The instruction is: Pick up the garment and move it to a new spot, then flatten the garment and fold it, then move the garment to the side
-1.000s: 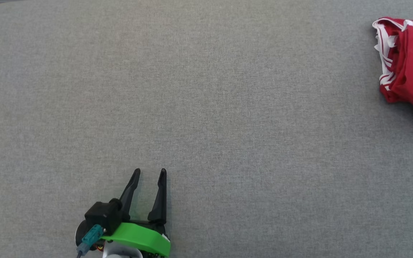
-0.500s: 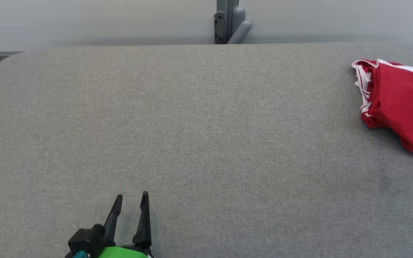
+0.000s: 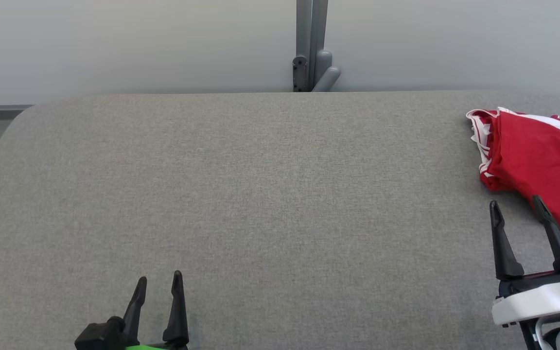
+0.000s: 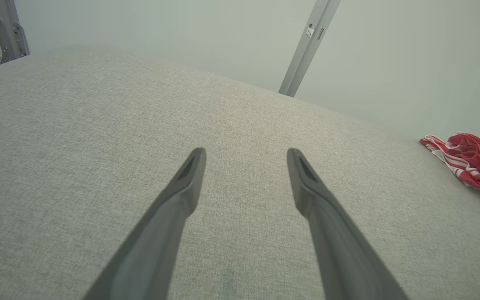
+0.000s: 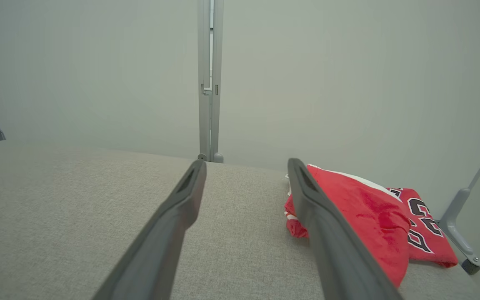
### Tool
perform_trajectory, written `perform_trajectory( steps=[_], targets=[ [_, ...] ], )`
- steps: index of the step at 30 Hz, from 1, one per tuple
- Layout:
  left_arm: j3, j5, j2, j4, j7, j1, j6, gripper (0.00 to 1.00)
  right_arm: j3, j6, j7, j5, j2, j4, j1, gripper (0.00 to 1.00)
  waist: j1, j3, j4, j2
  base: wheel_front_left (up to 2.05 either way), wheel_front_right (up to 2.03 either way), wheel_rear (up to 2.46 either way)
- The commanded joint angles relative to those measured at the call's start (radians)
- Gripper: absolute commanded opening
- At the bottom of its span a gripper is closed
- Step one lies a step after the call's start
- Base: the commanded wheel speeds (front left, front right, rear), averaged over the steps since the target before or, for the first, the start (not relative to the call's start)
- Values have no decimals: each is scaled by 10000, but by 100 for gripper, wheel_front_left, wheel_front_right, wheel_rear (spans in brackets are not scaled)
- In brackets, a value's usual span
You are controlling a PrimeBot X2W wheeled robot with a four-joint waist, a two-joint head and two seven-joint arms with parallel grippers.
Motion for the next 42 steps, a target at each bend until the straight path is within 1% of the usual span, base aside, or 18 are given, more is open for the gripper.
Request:
perform_trajectory(
  steps=[1, 3, 5, 9, 14, 20, 25, 42],
  targets=[
    [133, 106, 30, -42, 3, 198, -51, 100, -9, -8, -64, -106, 268, -276, 304, 100, 0, -73, -88, 45, 0, 0, 0],
    [216, 108, 34, -43, 3, 214, -89, 100, -42, -9, -66, -320, 428, -356, 591, 100, 0, -121, -115, 45, 0, 0, 0],
    [257, 93, 33, -51, 3, 220, -120, 100, -96, -8, -68, -327, 724, -317, 755, 100, 0, -149, -131, 45, 0, 0, 0],
    [322, 58, 33, 1, 3, 228, -180, 100, 183, -9, -68, -421, 949, -18, 1135, 100, 0, -175, -152, 45, 0, 0, 0],
    [323, 98, 33, 132, 3, 137, -282, 100, 326, -8, -71, -660, 1204, 105, 1243, 100, 0, -163, -159, 45, 0, 0, 0],
    [412, 162, 33, 252, 3, -53, -417, 100, -82, -10, -72, -670, 1470, 30, 1341, 100, 0, -187, -102, 45, 0, 0, 0],
    [481, 241, 33, 284, 1, -94, -477, 100, -559, -8, -72, -699, 1552, 148, 1291, 100, 0, -194, -89, 45, 0, 0, 0],
    [546, 244, 33, 328, 3, -19, -571, 100, -672, -8, -72, -372, 1569, 396, 1236, 100, 0, -269, -149, 45, 0, 0, 0]
  ],
)
